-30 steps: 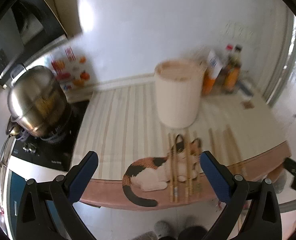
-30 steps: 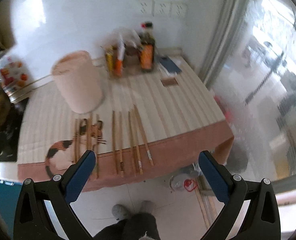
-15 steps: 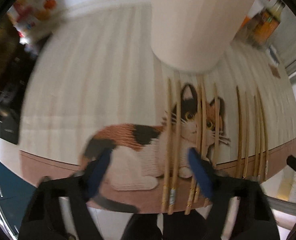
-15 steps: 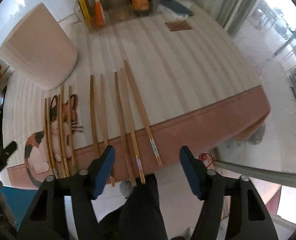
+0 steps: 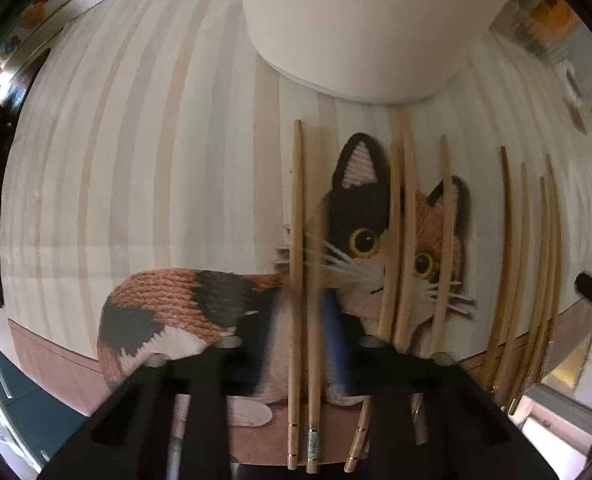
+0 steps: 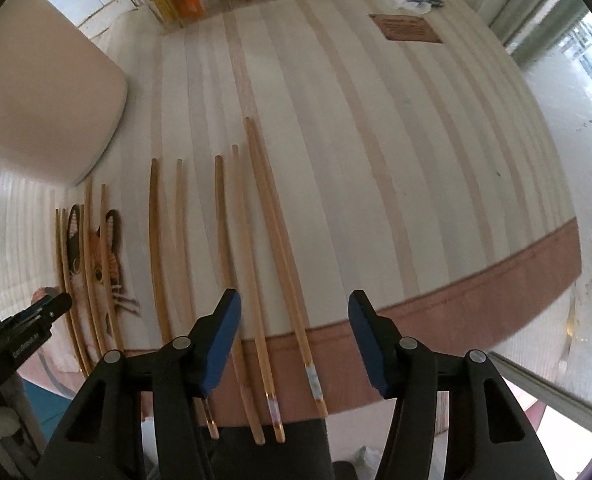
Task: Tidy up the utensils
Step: 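Lower the left tool onto a chopstick while the right tool lowers onto another, then close the left tool on one chopstick while the right tool grasps another, then lift both chopsticks and carry them over the cream utensil holder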
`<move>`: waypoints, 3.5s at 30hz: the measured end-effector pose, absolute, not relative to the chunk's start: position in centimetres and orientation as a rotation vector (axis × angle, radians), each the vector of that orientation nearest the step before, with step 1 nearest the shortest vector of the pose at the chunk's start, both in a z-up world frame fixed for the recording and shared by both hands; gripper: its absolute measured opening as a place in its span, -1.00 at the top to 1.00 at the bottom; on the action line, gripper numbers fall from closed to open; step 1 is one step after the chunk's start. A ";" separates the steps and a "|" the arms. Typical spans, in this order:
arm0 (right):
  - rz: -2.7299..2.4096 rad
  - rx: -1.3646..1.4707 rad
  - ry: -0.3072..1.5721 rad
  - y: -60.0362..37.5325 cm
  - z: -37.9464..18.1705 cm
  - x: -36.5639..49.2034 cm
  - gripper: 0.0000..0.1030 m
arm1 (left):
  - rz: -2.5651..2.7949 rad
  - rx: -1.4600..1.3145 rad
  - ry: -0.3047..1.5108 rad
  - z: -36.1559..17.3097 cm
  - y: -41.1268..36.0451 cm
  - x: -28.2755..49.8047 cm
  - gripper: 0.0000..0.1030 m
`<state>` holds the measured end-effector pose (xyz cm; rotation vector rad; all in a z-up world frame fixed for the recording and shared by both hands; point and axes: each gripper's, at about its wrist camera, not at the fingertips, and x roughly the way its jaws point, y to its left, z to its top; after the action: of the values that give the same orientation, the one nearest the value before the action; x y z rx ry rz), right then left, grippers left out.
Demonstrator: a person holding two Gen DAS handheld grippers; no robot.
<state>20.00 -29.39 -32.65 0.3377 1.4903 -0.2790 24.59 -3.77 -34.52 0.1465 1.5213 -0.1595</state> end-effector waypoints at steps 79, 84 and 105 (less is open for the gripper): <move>-0.339 0.273 1.532 -29.6 -35.0 21.8 0.86 | -0.069 0.080 1.442 -31.0 1.8 24.9 0.92; -0.328 0.238 1.385 -28.7 -30.0 21.8 0.86 | -0.045 0.104 1.328 -26.4 2.1 24.5 0.92; -0.170 0.378 0.925 -26.6 -12.4 28.2 0.86 | -0.066 -0.151 0.861 -4.5 5.4 28.3 0.92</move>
<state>28.17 -26.62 -12.37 0.3783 0.9251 -0.1697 28.25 5.39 -4.54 -0.1507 0.8607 -0.0657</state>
